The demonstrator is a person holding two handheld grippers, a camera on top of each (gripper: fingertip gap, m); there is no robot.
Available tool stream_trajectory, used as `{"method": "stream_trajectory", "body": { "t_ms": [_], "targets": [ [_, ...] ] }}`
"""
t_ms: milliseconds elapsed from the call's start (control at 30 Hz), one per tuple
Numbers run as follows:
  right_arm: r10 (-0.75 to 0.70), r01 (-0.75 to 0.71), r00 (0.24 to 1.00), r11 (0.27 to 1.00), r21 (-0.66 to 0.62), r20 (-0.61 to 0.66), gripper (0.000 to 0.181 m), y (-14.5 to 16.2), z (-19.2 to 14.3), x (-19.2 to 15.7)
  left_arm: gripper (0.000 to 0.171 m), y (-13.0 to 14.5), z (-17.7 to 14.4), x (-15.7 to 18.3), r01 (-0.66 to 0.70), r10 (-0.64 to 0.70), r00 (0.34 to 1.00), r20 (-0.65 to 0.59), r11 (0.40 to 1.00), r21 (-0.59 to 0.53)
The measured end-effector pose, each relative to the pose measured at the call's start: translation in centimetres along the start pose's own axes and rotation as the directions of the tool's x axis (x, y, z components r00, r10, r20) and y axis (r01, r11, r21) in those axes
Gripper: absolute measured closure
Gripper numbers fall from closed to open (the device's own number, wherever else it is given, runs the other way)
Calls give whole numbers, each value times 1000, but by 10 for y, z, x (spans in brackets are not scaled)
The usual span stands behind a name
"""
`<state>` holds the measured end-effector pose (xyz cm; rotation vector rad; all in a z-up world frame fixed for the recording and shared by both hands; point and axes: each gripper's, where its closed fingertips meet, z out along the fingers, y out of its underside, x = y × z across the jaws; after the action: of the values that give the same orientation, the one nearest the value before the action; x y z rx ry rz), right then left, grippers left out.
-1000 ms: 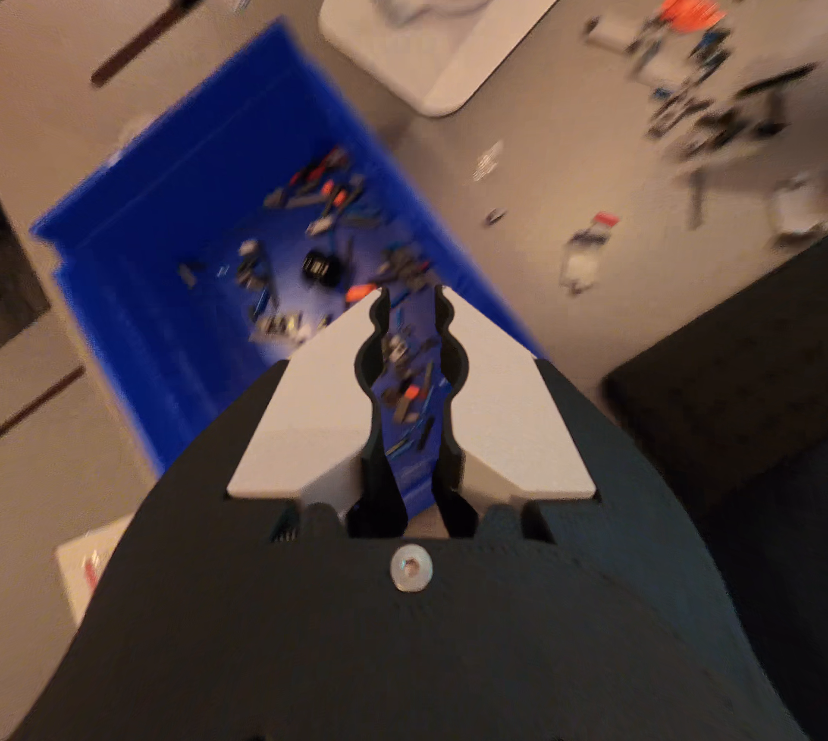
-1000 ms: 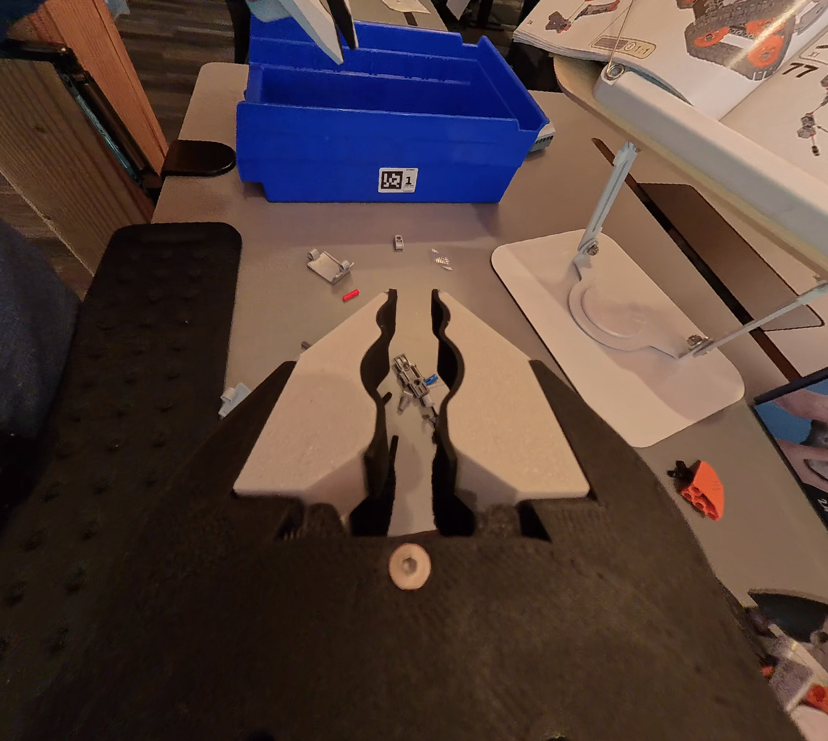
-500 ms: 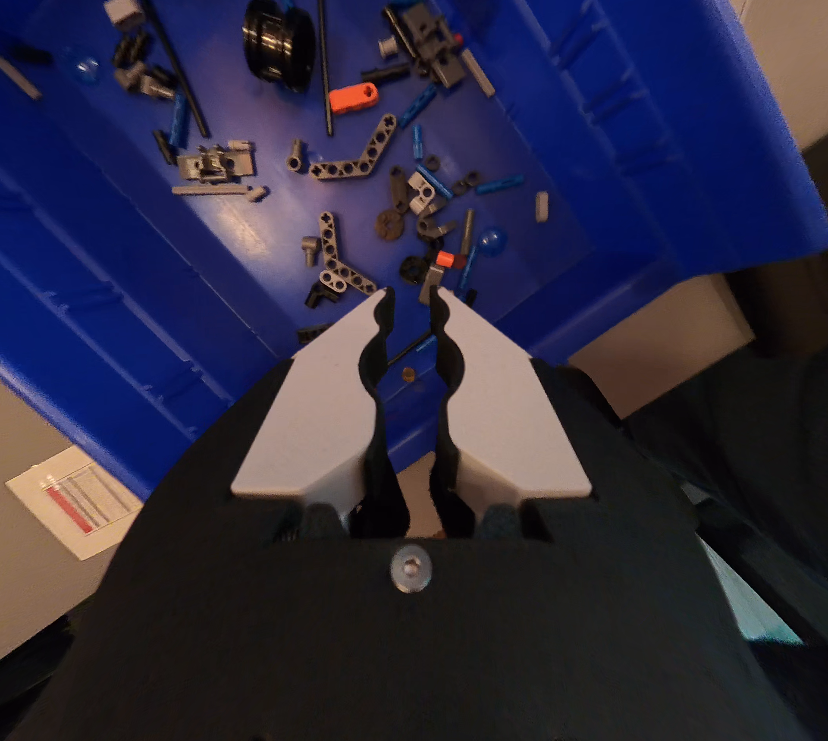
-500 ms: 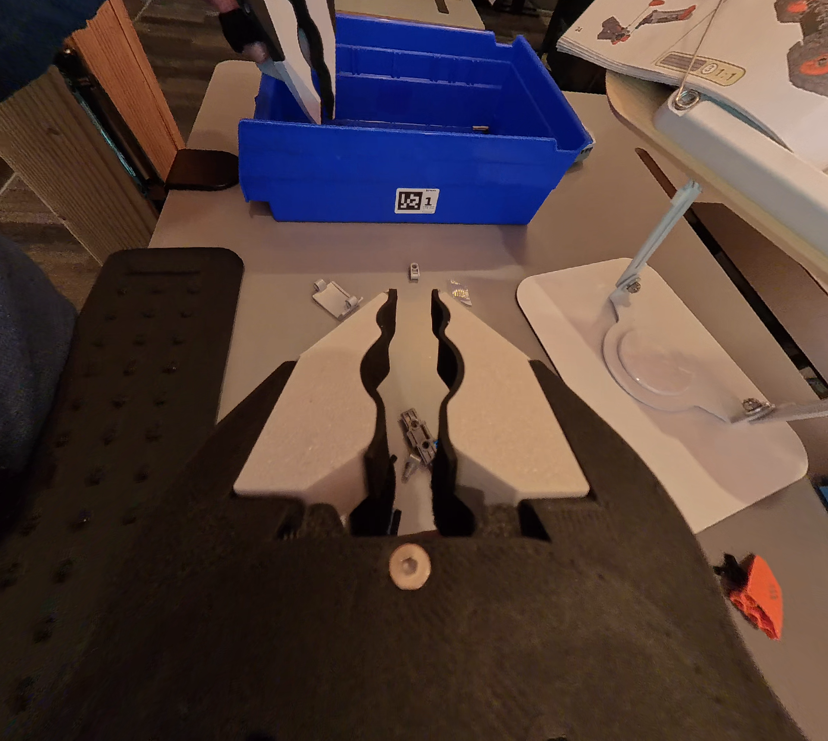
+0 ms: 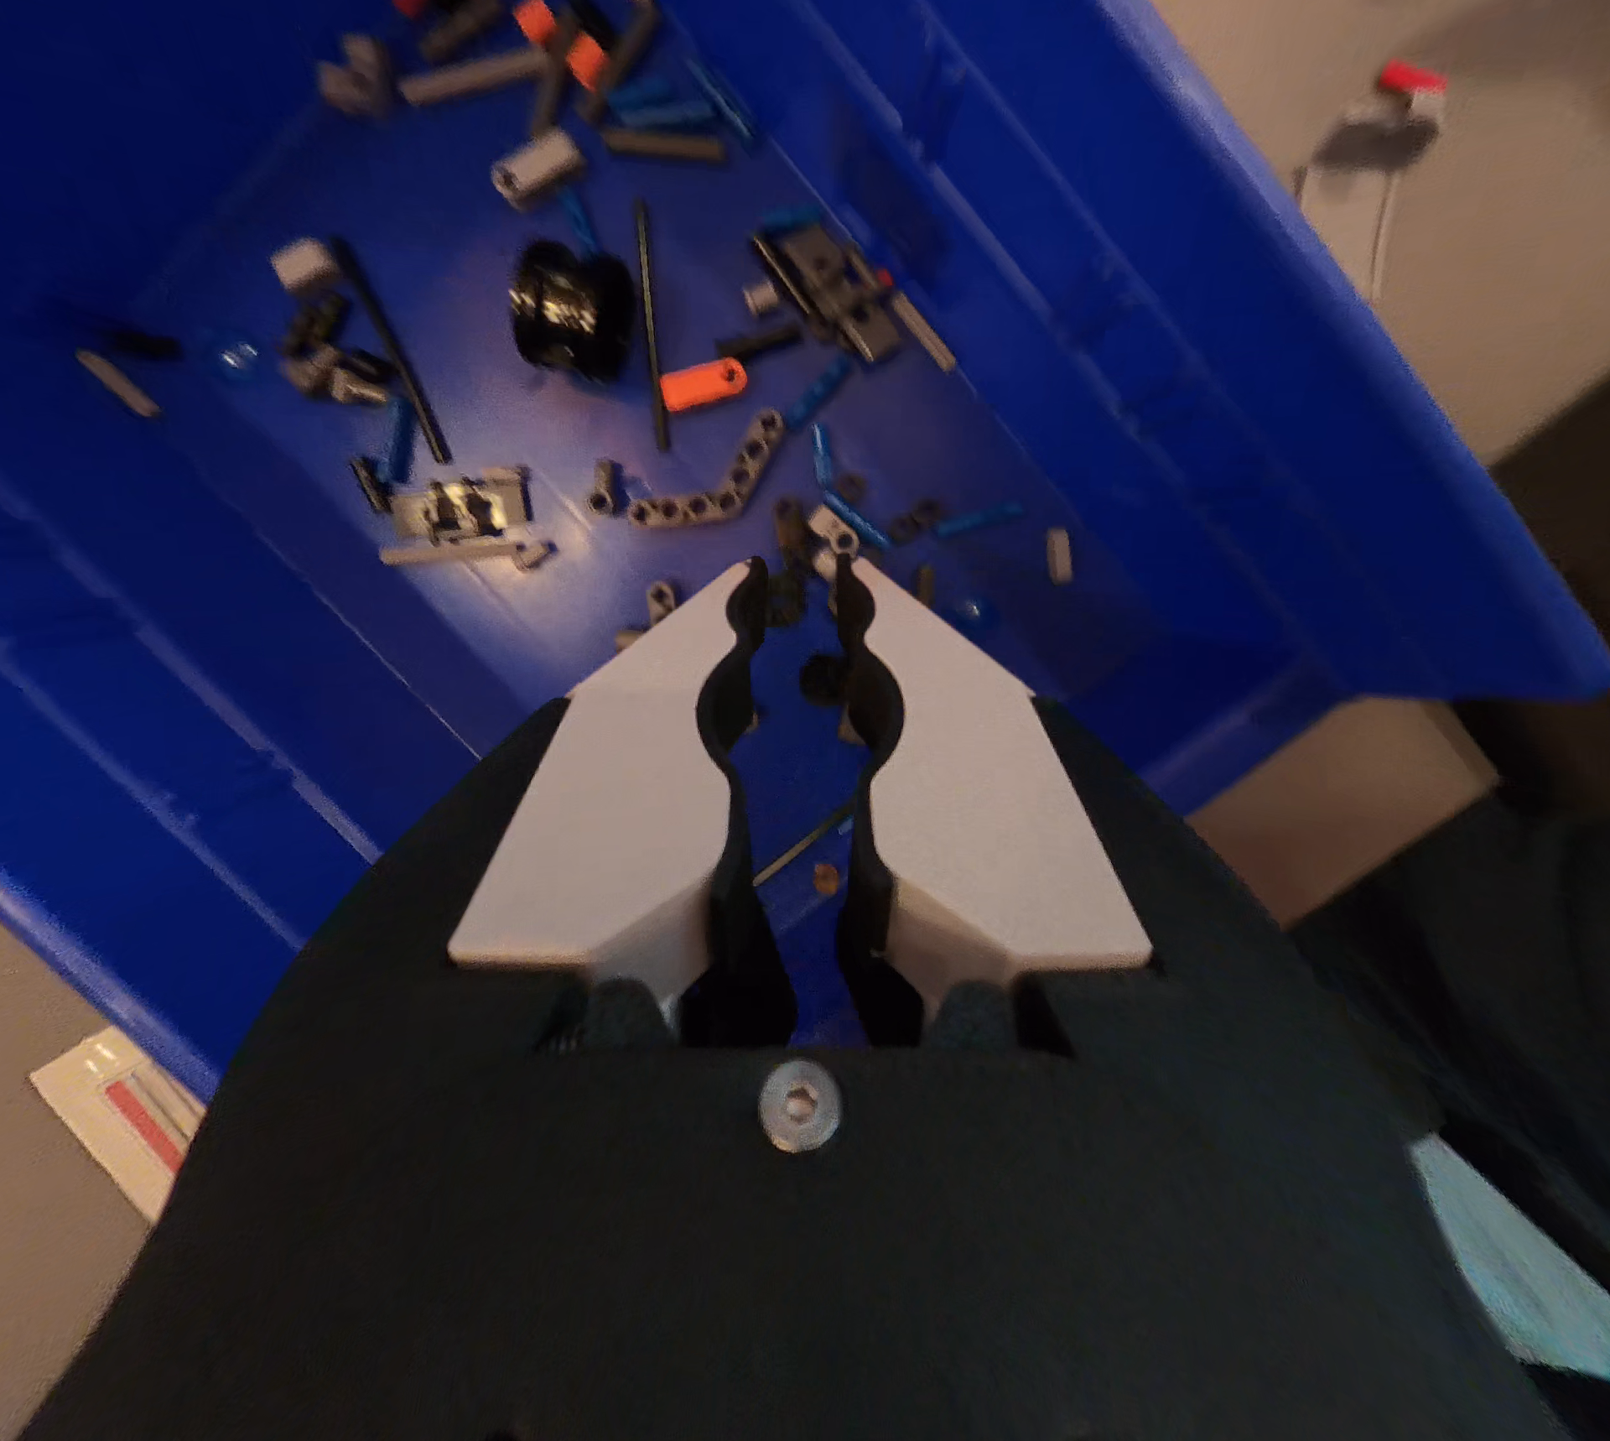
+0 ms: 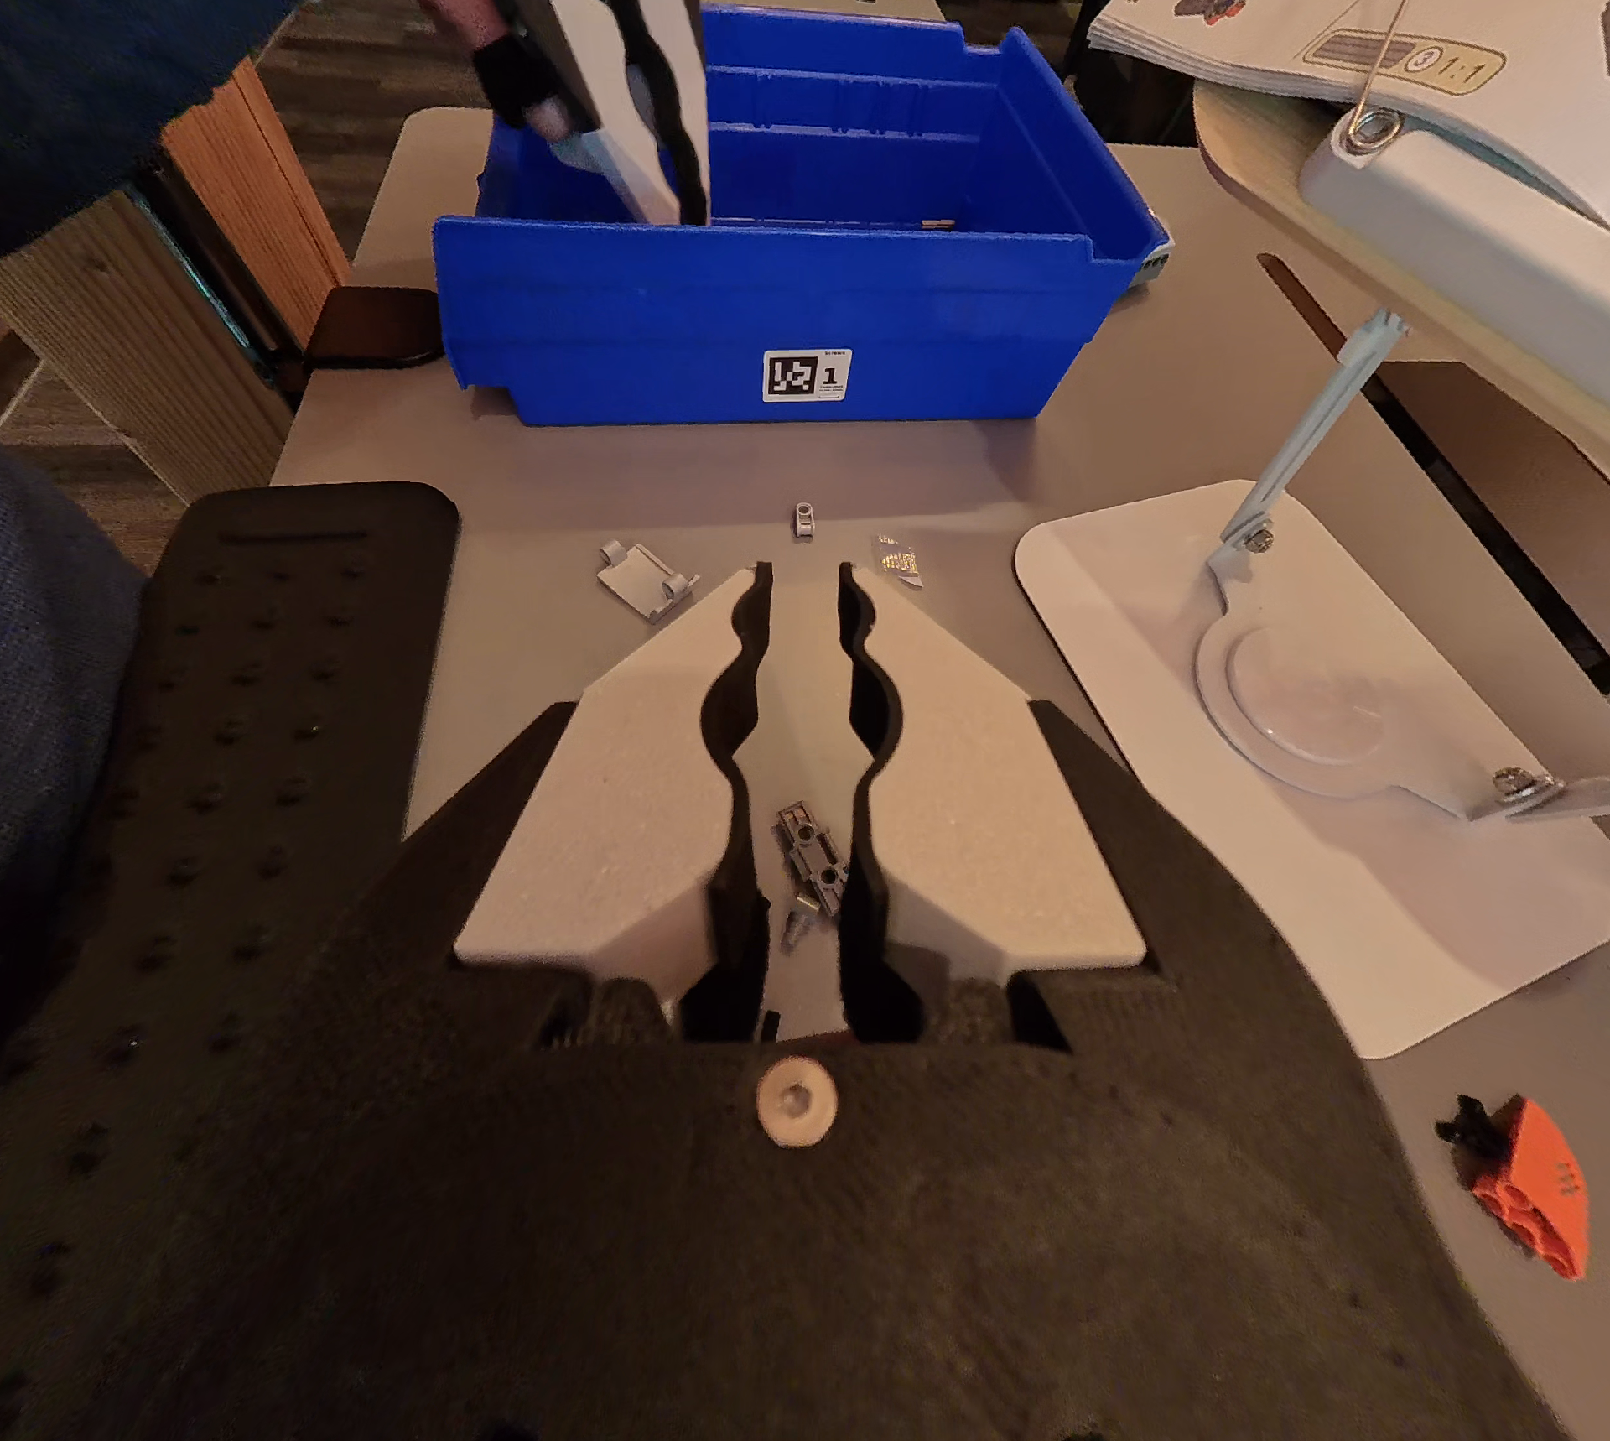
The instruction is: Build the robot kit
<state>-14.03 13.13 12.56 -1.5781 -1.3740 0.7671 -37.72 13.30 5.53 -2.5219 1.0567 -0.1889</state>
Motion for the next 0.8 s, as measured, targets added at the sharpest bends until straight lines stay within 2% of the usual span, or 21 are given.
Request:
{"method": "stream_trajectory", "body": {
  "t_ms": [100,200,467,633,800],
  "targets": [
    [3,-3,1000,1000,-1,-4,168,-1,3,1,156,-24,5,-8,2,-2,1000,0,997,78],
    [3,-3,1000,1000,5,-4,168,-5,7,3,154,-35,16,-9,-48,49,999,-17,996,70],
    [-1,1,1000,1000,0,3,168,-7,16,1,156,-75,39,-30,-42,46,999,-27,993,112],
    [0,0,1000,1000,5,2,168,-7,15,1,154,-84,60,-33,65,-57,995,-85,992,105],
    [5,-5,1000,1000,8,-5,168,-4,11,3,134,-72,79,-32,-8,10,998,-56,999,40]
  ]
}}
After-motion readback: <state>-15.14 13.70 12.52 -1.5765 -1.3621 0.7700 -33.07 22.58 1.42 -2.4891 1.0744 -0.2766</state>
